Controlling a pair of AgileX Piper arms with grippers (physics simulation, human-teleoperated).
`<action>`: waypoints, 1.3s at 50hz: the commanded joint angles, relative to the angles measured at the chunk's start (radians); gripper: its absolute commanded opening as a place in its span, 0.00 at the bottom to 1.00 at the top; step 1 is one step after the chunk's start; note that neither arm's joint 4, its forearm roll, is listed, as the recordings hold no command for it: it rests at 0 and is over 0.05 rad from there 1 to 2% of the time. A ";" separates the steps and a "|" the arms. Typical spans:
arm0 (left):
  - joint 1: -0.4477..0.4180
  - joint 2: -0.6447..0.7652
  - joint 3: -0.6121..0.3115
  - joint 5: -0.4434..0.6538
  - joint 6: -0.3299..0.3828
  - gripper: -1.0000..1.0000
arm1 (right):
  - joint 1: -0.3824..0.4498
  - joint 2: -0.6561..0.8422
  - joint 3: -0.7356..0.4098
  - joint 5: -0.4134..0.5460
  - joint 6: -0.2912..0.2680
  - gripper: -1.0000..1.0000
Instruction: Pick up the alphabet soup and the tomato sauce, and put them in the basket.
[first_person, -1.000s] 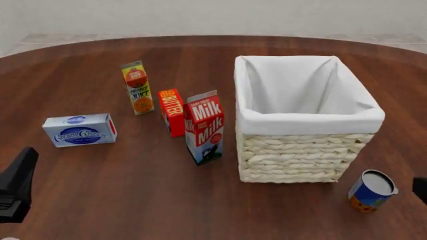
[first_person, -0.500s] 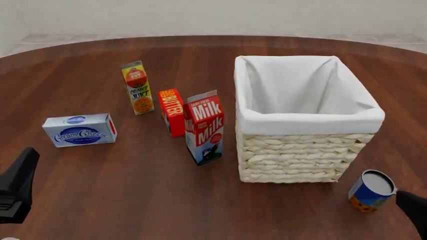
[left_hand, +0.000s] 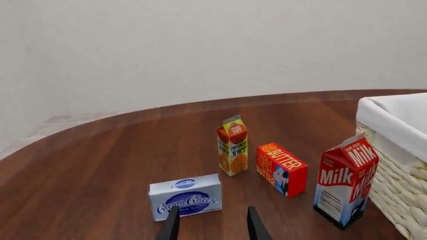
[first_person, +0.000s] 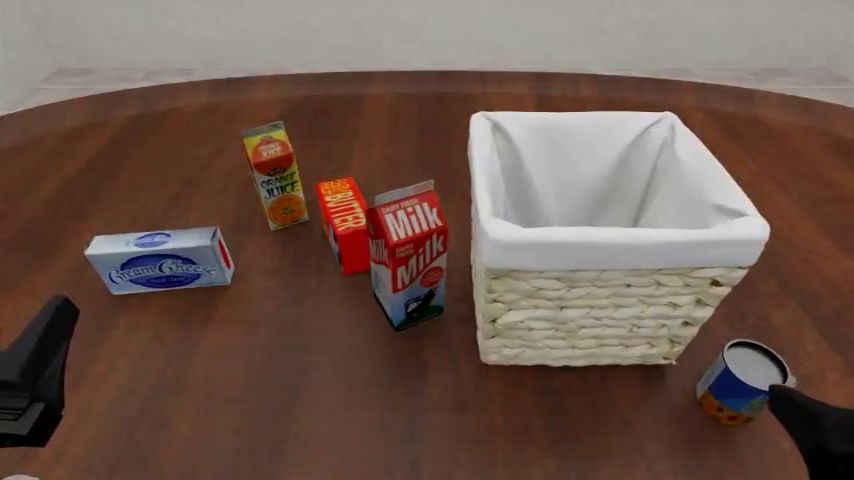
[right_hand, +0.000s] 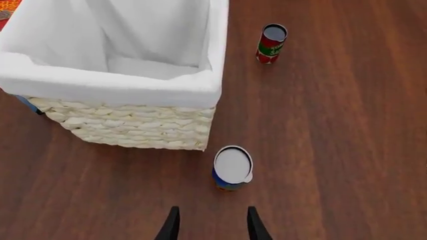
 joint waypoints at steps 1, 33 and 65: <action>0.000 0.000 0.000 0.001 0.002 1.00 | -0.024 0.023 0.041 -0.072 -0.013 1.00; 0.001 0.001 0.000 0.005 0.010 1.00 | -0.061 0.098 0.102 -0.217 -0.027 1.00; 0.008 0.015 0.001 0.004 0.014 1.00 | -0.070 0.277 0.101 -0.370 -0.042 1.00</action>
